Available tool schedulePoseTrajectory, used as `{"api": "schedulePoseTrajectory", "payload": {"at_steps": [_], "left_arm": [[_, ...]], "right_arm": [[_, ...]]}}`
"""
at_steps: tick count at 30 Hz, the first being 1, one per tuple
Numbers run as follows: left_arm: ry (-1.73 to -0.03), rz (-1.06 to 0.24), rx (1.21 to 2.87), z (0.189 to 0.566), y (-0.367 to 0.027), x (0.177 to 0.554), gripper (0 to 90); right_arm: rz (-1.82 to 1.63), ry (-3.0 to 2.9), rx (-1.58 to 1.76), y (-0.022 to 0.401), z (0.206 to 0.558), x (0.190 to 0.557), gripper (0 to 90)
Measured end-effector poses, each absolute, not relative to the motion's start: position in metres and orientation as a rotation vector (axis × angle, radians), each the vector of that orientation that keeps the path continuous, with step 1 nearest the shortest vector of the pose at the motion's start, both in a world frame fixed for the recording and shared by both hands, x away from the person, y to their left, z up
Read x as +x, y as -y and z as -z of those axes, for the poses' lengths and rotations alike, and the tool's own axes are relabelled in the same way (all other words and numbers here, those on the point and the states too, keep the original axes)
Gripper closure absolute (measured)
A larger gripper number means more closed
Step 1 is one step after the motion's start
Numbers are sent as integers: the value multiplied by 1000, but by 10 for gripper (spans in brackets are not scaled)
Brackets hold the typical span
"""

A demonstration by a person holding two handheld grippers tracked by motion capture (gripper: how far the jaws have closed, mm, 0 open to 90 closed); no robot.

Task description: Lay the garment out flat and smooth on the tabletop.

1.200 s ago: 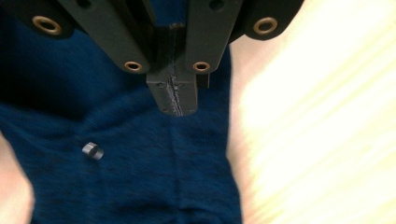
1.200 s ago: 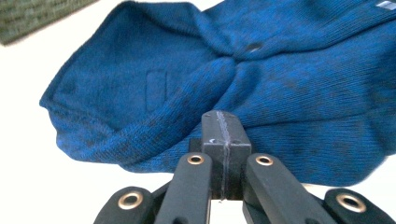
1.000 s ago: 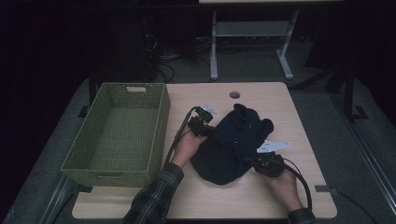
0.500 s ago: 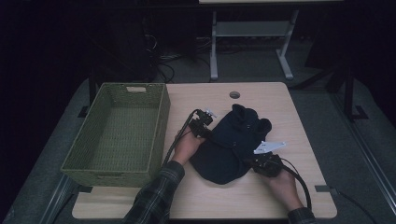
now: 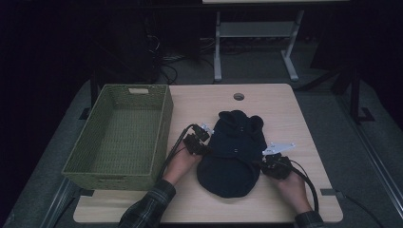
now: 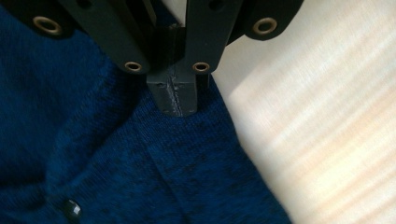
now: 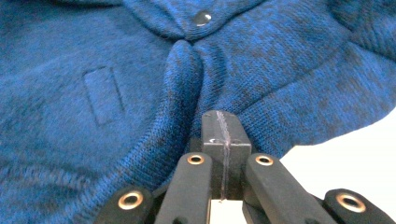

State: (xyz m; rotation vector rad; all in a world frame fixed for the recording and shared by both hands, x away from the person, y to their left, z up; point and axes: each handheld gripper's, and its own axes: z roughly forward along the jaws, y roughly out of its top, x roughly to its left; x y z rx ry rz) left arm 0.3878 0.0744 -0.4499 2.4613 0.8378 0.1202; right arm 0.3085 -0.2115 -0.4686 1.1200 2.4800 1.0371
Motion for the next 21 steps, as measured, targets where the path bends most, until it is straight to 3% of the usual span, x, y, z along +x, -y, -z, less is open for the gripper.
{"api": "schedulePoseTrajectory", "payload": {"at_steps": [21], "left_arm": [[-747, -37, 2457, 451, -95, 319, 900]], "right_arm": [[-1032, -2539, 1082, 208, 467, 285, 900]]}}
